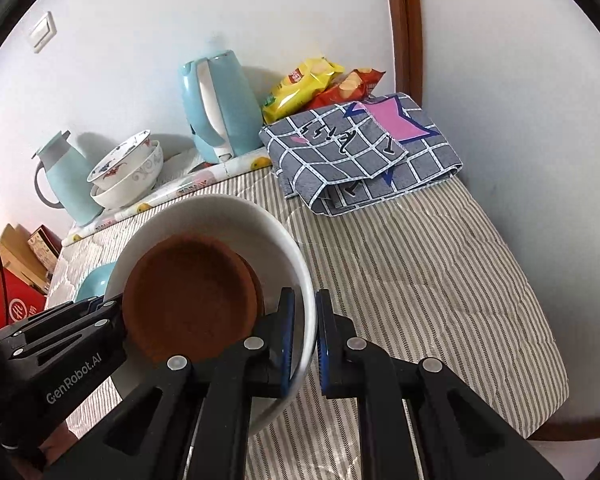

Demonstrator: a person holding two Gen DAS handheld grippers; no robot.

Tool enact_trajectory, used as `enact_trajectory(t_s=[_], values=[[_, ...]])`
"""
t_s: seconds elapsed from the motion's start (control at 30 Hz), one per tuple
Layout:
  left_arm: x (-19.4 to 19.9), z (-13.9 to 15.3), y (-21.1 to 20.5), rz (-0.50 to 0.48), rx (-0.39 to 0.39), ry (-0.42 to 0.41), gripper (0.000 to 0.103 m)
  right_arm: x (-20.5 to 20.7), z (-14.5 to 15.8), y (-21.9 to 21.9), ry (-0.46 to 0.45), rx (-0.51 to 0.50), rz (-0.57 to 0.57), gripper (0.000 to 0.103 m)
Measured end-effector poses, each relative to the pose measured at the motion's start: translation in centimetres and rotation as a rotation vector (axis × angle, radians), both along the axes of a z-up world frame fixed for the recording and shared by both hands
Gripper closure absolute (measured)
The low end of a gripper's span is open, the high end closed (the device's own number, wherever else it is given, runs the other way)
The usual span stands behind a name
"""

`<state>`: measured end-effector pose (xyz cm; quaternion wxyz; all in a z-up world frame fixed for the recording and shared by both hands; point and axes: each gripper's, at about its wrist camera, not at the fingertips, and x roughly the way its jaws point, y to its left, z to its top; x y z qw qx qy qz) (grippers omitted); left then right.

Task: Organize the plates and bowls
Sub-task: 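Lift the white bowl with the left gripper and carry it toward the light-blue plates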

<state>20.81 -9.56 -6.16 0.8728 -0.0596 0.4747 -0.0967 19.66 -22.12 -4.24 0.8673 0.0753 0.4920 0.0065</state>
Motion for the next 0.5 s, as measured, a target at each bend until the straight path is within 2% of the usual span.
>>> enact_trajectory(t_s=[0.5], values=[[-0.8,0.8,2.0,0.007,-0.003,-0.013,0.095,-0.5,0.9,1.9,-0.021,-0.003,0.007,0.093]])
